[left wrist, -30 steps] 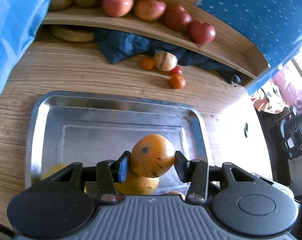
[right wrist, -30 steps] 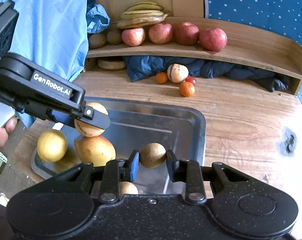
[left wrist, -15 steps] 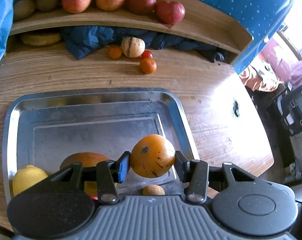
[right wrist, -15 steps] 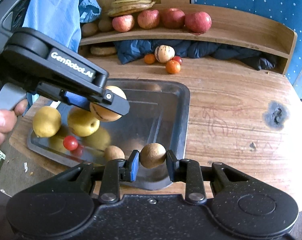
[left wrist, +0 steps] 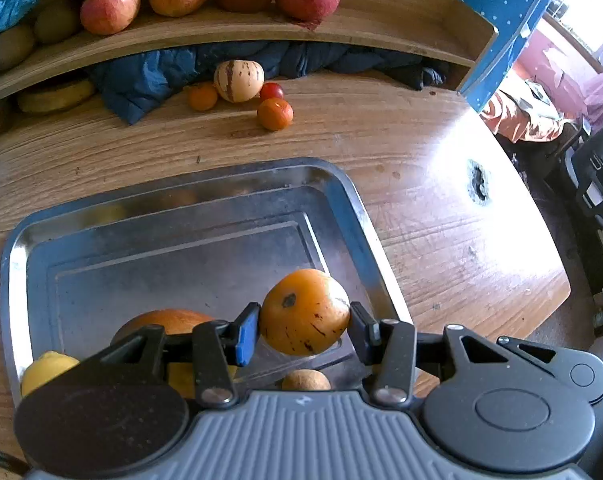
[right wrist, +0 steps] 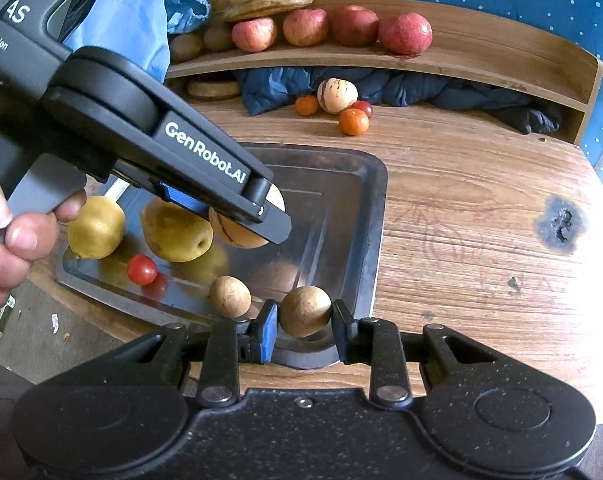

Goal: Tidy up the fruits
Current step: 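Carry the orange fruit with the left tool while the right tool carries the brown fruit over the tray, then open the left gripper releasing the orange fruit while the right gripper releases the brown fruit into the tray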

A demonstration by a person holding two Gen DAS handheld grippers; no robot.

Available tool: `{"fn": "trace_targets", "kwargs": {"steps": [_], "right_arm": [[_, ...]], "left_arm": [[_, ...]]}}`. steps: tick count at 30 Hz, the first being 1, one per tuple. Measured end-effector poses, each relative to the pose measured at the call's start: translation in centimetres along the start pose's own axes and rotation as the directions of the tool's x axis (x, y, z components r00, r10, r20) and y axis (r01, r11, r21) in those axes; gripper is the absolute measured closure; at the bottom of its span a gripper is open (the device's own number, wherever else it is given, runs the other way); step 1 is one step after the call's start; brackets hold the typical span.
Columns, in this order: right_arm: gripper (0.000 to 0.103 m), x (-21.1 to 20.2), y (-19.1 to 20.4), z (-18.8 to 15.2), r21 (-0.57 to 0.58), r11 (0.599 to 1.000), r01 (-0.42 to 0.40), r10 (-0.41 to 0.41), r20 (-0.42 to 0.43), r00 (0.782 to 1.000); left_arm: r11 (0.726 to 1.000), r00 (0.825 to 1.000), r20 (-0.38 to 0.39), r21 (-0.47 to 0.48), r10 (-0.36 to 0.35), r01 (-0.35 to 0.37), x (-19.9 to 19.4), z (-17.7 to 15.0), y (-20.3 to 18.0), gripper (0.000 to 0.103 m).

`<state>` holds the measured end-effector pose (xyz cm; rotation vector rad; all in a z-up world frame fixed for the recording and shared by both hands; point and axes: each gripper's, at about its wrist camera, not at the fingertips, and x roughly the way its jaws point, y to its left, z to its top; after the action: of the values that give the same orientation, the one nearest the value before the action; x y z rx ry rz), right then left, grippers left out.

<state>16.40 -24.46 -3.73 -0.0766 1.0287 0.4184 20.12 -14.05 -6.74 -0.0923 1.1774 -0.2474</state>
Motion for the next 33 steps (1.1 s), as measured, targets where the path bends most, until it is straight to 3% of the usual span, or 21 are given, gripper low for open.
{"fn": "trace_targets", "kwargs": {"steps": [11,24,33], "right_arm": [[0.073,0.4,0.7,-0.5,-0.048,0.999,0.009,-0.010,-0.011,1.000],[0.073,0.9,0.9,-0.4,-0.045,0.999,0.028,-0.029,-0.023,0.999],[0.072,1.1,1.0,-0.4,-0.043,0.998,0.041,-0.043,-0.026,0.999]], "left_arm": [[0.999,0.998,-0.056,0.032,0.013,-0.011,1.4,-0.1,0.1,0.052],[0.998,0.999,-0.055,0.058,0.001,0.003,1.7,0.1,0.0,0.052],[0.999,0.999,-0.024,0.023,-0.022,0.023,1.2,0.0,0.7,0.049]]}}
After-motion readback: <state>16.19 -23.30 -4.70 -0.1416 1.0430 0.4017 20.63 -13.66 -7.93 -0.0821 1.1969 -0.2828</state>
